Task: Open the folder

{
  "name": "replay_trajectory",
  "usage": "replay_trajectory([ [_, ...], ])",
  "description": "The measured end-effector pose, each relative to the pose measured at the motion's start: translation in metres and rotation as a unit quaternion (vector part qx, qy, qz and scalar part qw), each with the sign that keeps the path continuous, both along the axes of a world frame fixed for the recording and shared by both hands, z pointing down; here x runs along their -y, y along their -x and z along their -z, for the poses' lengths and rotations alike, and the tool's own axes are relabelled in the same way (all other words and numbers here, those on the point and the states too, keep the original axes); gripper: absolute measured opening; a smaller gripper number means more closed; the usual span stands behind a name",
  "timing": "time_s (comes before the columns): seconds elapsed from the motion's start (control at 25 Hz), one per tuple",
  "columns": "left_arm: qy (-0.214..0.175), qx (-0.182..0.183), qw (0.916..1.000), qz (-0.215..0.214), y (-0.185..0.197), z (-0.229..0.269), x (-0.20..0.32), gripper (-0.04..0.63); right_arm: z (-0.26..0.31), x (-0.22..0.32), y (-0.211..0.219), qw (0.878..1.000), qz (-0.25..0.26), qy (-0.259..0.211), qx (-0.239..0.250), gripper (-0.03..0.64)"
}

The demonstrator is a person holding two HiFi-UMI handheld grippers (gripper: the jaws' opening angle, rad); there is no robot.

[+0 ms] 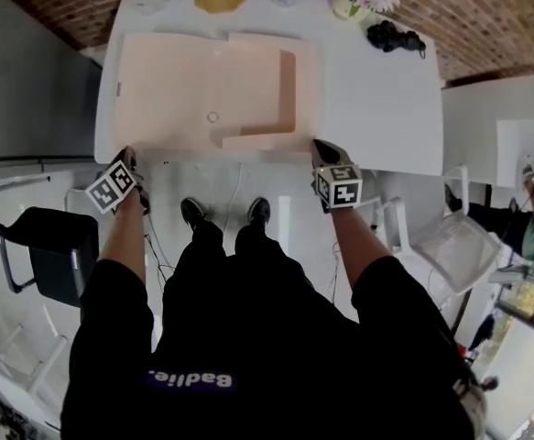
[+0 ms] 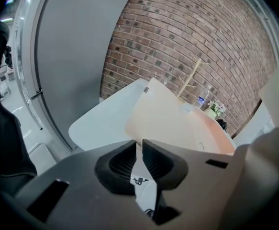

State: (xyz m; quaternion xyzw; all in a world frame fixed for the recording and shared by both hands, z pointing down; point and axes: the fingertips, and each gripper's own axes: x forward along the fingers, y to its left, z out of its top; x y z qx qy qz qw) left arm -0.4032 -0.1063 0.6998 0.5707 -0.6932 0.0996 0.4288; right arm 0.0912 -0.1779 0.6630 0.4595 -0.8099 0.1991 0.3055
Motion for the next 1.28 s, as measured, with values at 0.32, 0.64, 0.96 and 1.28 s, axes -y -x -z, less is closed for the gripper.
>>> replay_trajectory([
  [0.32, 0.009, -0.007, 0.9999, -0.001, -0.001, 0.000, -0.002, 0.041, -0.001, 0.002, 0.000, 1.000, 0.008, 0.004, -0.008, 0.029],
  [0.64, -0.025, -0.014, 0.9996, -0.004, -0.006, 0.021, -0.005, 0.048, -0.009, 0.000, -0.003, 1.000, 0.006, 0.027, -0.003, 0.029],
  [0.96, -0.069, -0.014, 0.9972, -0.026, -0.017, 0.058, -0.004, 0.052, 0.005, 0.000, -0.003, 1.000, 0.006, 0.024, 0.003, 0.029],
  [1.28, -0.127, -0.002, 0.9890, -0.076, -0.045, 0.106, 0.002, 0.052, 0.044, -0.009, -0.001, 0.999, 0.028, -0.010, 0.019, 0.029],
])
